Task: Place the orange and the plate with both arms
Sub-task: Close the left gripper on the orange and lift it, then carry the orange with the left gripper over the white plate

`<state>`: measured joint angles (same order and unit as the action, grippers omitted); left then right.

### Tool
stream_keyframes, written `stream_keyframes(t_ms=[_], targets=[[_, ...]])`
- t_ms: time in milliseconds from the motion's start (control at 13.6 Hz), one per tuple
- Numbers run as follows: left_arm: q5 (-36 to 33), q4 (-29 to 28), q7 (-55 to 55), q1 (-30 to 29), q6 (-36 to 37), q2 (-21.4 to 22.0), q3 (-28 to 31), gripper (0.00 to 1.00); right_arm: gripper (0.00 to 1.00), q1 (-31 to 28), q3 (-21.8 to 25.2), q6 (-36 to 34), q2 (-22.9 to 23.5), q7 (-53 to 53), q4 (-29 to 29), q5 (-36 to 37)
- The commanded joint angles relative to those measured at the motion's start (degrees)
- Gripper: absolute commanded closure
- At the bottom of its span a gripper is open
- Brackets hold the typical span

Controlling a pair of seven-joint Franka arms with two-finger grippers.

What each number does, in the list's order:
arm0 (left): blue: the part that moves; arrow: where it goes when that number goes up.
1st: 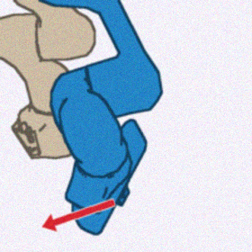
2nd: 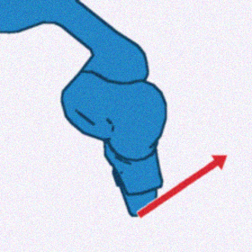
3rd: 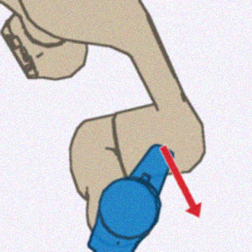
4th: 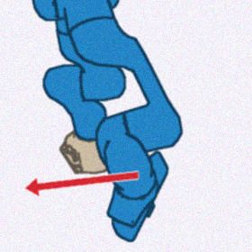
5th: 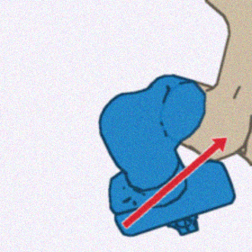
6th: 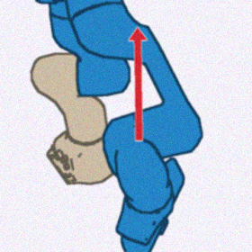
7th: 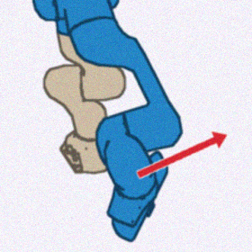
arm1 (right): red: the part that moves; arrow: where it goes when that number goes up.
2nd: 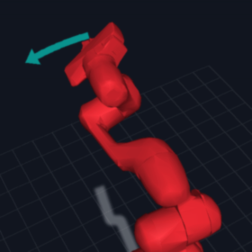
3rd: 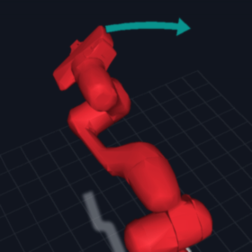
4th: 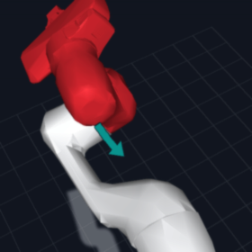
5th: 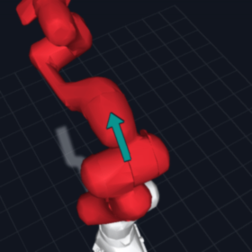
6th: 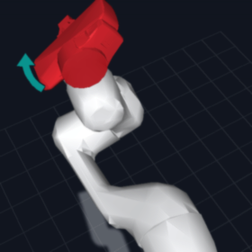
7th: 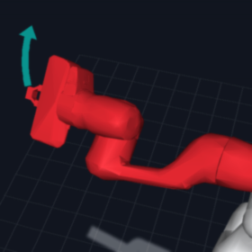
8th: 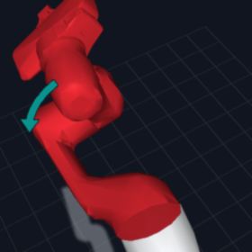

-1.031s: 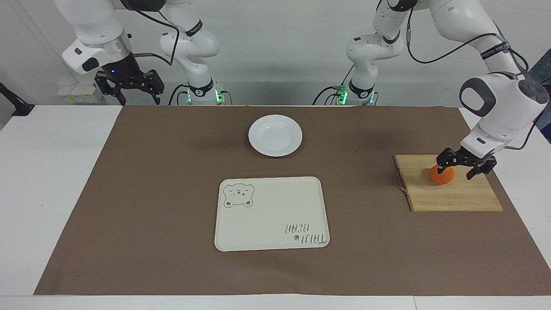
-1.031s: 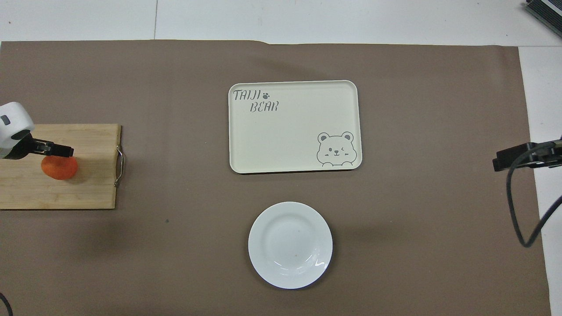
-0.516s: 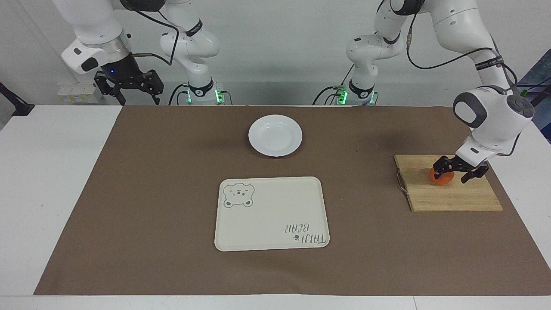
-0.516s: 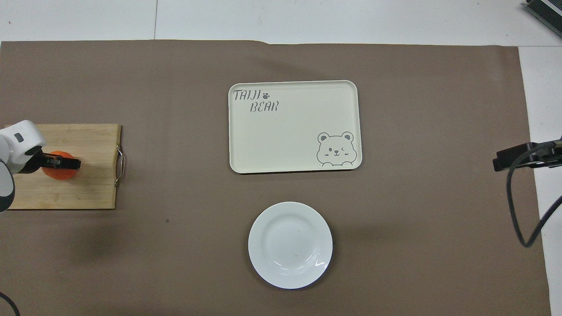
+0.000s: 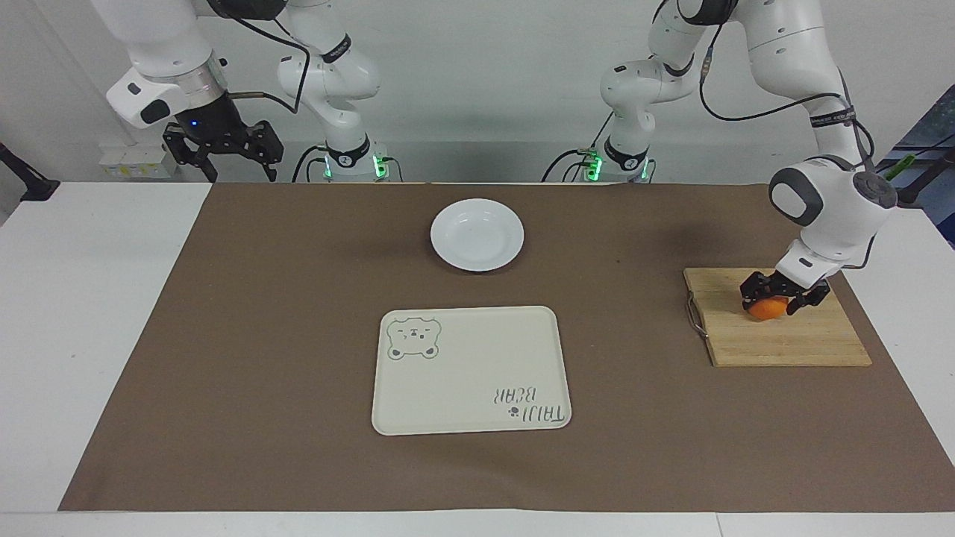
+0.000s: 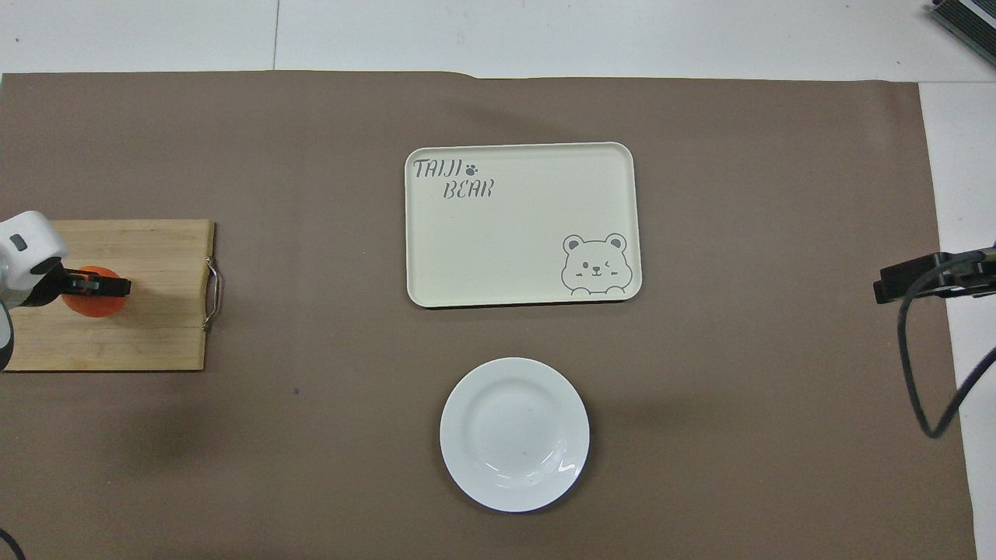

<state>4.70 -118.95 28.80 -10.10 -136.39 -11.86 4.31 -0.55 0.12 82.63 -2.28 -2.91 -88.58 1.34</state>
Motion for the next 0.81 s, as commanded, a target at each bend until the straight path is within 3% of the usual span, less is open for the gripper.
stream_keyframes(t_ms=[0, 295, 442, 736], targets=[[0.6, 0.6, -0.1, 0.6, -0.4, 1.8, -0.3, 1.0, 0.0, -0.7, -0.2, -0.5, -0.2, 0.7, -0.2, -0.9], [0.7, 0.1, -0.2, 4.2, 3.1, 6.1, -0.5, 1.0, 0.0, -0.7, -0.1, -0.7, -0.2, 0.8, -0.2, -0.8], [0.7, -0.2, -1.4, 9.3, 5.1, 8.1, -0.7, 1.0, 0.0, -0.7, -0.1, -0.8, -0.2, 0.8, -0.2, -0.8], [0.7, -0.2, -20.7, 22.5, 6.0, 8.9, -0.7, 1.0, 0.0, -0.7, -0.1, -0.6, -0.2, 0.7, -0.2, -0.9]])
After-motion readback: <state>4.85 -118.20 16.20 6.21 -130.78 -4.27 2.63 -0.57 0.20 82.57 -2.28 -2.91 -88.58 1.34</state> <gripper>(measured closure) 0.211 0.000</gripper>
